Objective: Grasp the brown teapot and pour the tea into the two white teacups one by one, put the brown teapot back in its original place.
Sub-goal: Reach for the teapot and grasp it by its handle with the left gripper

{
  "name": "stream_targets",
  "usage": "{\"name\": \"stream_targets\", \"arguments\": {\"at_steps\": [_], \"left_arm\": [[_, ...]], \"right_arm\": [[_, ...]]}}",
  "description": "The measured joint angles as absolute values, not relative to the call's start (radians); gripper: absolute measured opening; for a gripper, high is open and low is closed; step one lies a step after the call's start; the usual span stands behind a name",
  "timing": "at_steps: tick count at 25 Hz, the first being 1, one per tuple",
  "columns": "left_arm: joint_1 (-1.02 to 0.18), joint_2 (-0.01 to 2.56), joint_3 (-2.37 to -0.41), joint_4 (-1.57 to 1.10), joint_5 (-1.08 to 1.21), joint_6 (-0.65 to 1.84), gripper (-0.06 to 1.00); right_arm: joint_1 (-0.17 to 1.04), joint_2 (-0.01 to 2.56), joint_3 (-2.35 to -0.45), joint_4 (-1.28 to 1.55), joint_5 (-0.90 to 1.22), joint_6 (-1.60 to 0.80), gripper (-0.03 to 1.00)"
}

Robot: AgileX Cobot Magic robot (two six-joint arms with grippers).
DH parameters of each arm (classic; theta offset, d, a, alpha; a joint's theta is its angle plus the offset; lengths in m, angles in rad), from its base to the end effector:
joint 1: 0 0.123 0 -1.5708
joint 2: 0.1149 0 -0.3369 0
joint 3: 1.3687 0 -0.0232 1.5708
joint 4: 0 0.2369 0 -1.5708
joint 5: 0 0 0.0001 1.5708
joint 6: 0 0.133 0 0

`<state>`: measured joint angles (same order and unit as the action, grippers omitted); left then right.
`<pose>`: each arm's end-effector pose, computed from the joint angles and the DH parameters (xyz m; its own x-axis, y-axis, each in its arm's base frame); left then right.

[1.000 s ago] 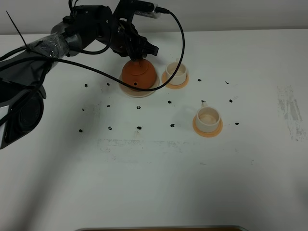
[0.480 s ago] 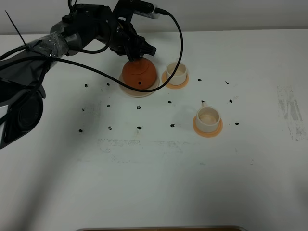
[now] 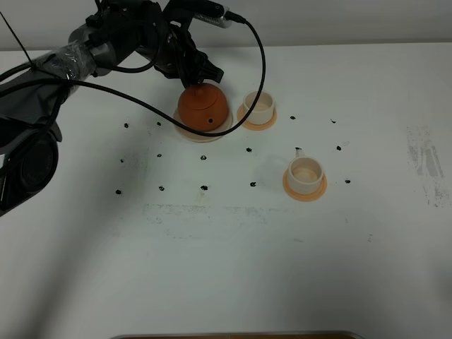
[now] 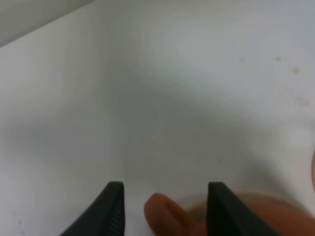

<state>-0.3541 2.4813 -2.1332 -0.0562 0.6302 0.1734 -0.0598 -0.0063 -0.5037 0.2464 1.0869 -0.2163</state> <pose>0.5673 -0.2144 0.1557 -0.6764 0.3860 -0.6273 0.4561 0.8882 0.0548 -0.0350 0.0309 0.2522 -0.4427 -0.0710 -0.8938 -0.1781 0.9840 0.0101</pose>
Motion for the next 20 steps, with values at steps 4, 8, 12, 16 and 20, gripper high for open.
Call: {"name": "stream_targets", "arguments": {"at_steps": [4,8,12,16,20], "left_arm": [[-0.354,2.477,-2.134,-0.025,0.648,0.174,0.41],[-0.354,2.474,-2.139,-0.006,0.663,0.174,0.41],[-0.354,2.466,-2.139,0.006,0.684,0.179,0.41],[-0.354,2.465,-2.139,0.015,0.691,0.182,0.41],[-0.354,2.465,-2.139,0.015,0.686,0.191,0.41]], "right_arm": [[-0.060,-0.006,-0.504,0.246,1.087,-0.216,0.44],[-0.060,-0.006,-0.504,0.246,1.087,-0.216,0.44],[-0.060,-0.006,-0.504,0.246,1.087,-0.216,0.44],[-0.060,-0.006,-0.504,0.246,1.087,-0.216,0.44],[-0.060,-0.006,-0.504,0.246,1.087,-0.216,0.44]]}}
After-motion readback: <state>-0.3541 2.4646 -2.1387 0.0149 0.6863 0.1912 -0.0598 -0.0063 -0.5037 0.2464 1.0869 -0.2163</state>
